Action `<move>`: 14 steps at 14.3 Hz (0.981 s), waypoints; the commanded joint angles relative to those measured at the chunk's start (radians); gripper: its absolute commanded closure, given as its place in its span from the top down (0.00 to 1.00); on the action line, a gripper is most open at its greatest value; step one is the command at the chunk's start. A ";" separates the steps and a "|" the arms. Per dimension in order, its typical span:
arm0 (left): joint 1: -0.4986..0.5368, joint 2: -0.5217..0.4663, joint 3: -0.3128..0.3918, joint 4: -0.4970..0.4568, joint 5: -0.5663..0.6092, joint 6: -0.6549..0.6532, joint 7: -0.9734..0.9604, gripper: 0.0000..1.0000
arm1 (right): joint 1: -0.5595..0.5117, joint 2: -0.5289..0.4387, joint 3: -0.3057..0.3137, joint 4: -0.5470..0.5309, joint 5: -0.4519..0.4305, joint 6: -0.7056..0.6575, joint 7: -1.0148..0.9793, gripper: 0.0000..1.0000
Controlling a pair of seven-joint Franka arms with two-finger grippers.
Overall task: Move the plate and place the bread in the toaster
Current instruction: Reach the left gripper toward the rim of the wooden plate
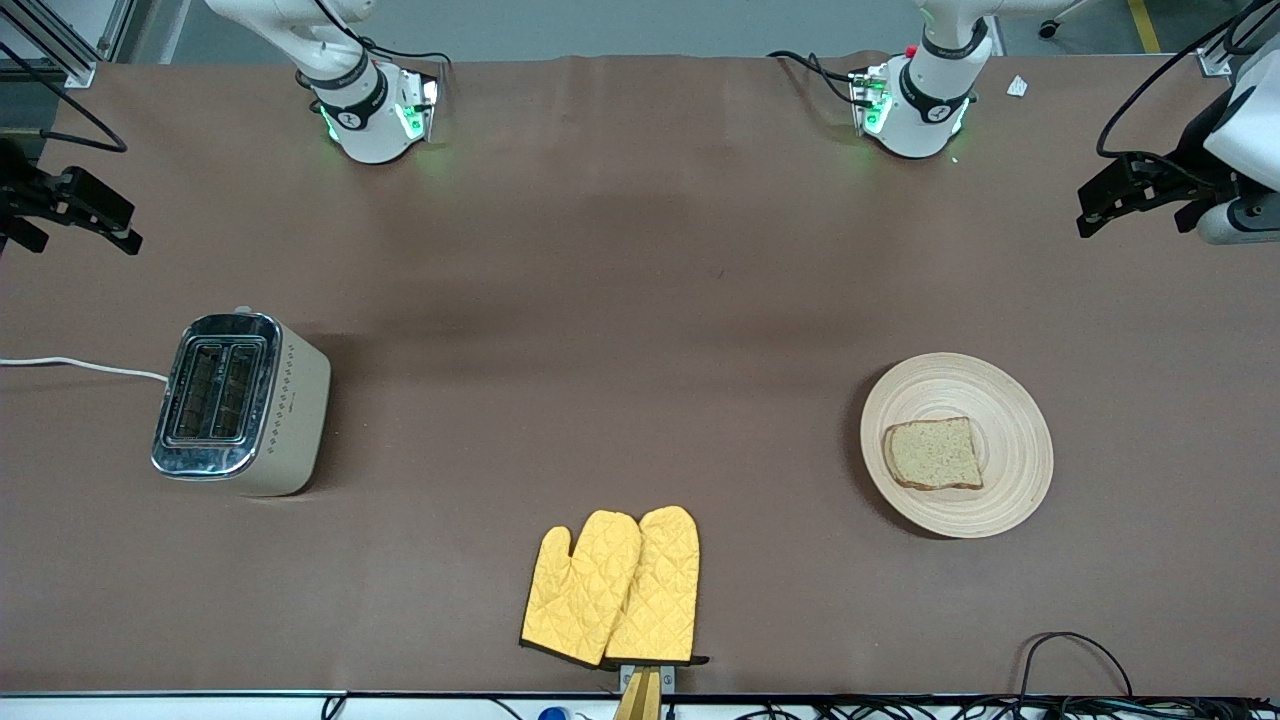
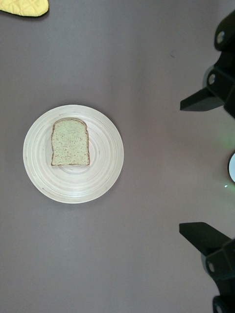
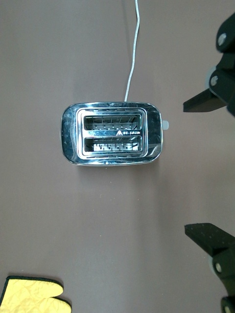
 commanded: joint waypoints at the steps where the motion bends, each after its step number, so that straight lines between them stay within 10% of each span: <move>1: 0.002 0.000 -0.003 0.017 -0.012 -0.021 0.013 1.00 | 0.000 -0.016 0.004 -0.006 -0.016 0.002 -0.007 1.00; 14: 0.068 0.251 0.007 0.029 -0.015 0.217 0.013 1.00 | 0.000 -0.016 0.004 -0.006 -0.016 0.002 -0.007 1.00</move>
